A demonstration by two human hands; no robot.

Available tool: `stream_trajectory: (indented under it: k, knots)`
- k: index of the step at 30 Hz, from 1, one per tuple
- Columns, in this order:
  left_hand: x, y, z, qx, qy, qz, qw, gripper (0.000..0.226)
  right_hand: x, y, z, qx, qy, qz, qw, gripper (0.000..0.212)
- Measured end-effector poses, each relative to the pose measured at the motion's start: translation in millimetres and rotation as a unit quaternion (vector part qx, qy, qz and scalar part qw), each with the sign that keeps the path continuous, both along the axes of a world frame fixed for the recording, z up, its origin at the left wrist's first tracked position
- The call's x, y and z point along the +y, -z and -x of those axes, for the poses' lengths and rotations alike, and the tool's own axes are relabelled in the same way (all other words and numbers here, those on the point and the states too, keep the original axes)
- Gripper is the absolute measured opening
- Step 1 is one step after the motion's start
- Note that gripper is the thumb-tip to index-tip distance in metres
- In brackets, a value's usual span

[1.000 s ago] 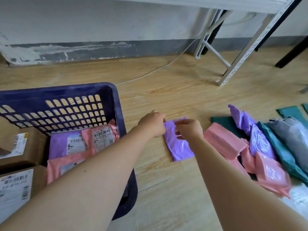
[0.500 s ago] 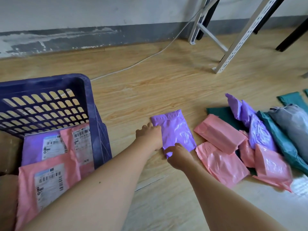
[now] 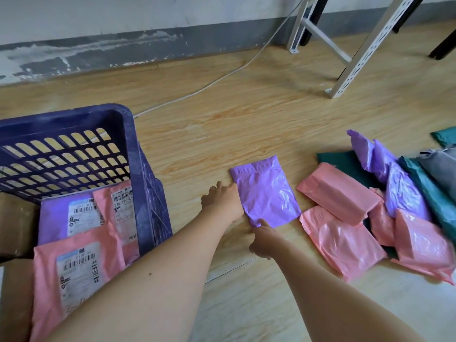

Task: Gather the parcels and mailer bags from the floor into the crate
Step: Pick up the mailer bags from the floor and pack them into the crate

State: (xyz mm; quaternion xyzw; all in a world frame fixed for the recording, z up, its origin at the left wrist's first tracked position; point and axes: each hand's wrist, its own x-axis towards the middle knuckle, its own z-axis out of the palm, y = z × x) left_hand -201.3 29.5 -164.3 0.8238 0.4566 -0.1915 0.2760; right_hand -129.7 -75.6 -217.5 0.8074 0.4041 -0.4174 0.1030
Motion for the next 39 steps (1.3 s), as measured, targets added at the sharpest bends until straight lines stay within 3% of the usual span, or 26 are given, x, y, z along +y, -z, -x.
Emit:
stream_trajectory:
  k: [7,10,15,17,21,29,39]
  knots:
    - [-1,-2,0,0.002,-0.005,-0.003,1.0,0.052,0,-1,-4,-0.025,0.022,-0.013,0.999,0.04]
    - [-2,-5,2,-0.005,-0.007,-0.002,1.0,0.051,4,-9,-7,-0.047,0.046,-0.051,0.997,0.006]
    - [-2,-15,4,-0.022,-0.015,-0.008,1.0,0.049,12,-24,-20,-0.161,0.155,-0.194,0.955,0.014]
    - [-2,-19,5,-0.028,-0.016,-0.011,0.999,0.049,15,-34,-24,-0.185,0.184,-0.234,0.936,0.006]
    - [0,-33,14,-0.042,-0.024,-0.017,0.999,0.049,17,-65,-26,-0.228,0.188,-0.29,0.91,0.026]
    - [-9,-86,35,-0.116,-0.029,-0.027,0.993,0.049,12,-148,-19,-0.257,0.186,-0.307,0.897,0.021]
    - [-11,-173,98,-0.202,-0.069,-0.039,0.976,0.055,-1,-251,38,-0.206,0.233,-0.385,0.869,0.025]
